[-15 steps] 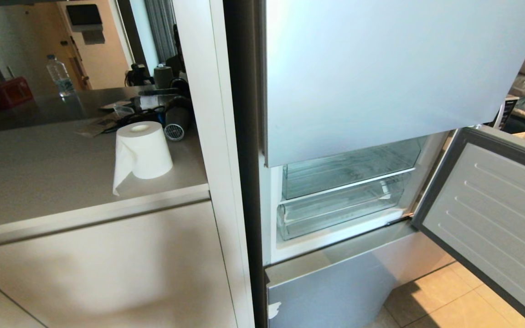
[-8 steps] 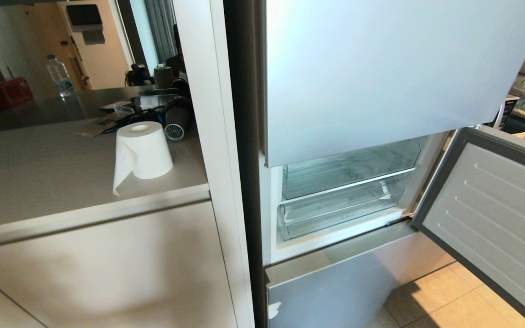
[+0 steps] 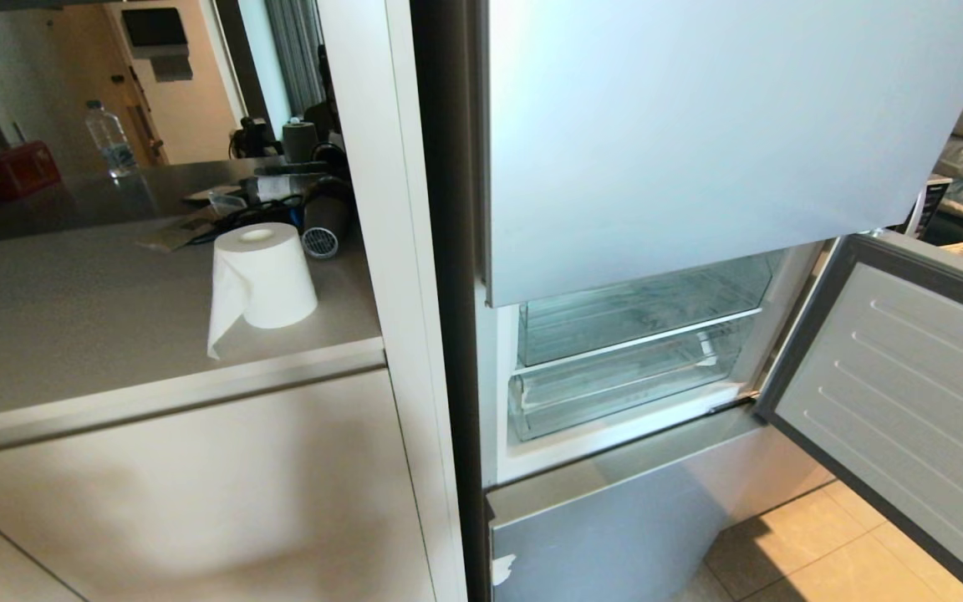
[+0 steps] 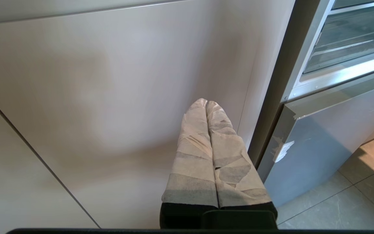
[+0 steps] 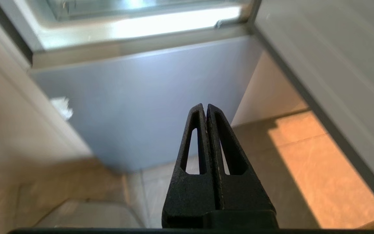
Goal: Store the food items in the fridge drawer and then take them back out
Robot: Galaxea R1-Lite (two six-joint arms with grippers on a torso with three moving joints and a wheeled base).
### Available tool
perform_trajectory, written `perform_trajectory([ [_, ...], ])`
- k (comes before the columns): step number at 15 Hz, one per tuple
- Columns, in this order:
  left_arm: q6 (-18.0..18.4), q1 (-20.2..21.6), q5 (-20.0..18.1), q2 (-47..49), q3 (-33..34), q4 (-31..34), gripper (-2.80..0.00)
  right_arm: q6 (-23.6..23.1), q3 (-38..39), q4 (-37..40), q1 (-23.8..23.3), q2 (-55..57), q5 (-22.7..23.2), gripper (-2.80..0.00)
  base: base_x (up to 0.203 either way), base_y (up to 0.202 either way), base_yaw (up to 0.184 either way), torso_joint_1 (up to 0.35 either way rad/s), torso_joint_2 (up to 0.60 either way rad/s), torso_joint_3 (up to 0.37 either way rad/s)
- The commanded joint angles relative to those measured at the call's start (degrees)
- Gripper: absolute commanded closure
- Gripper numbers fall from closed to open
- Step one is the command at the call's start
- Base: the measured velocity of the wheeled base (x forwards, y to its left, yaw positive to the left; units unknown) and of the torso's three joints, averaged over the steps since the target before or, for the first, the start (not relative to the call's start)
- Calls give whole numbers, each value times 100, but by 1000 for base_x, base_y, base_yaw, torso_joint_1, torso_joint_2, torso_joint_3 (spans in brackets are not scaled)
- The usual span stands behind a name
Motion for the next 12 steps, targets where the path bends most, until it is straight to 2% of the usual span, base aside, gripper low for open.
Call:
perform_trajectory([
  [1,-5,3,1,6,0,-1,0,-47,1,4,-94,-753,1,0,0,0,0,0,0,0],
  [3,-10,3,1,-2,0,-1,0,81,1,0,-99,-1184,-32,0,0,0,0,0,0,0],
  [5,-10,2,1,-2,0,-1,0,280,0,-18,-103,-1123,-86,0,0,0,0,0,0,0],
  [12,-10,-5,1,6,0,-1,0,280,0,-18,-103,-1123,-86,0,0,0,0,0,0,0],
])
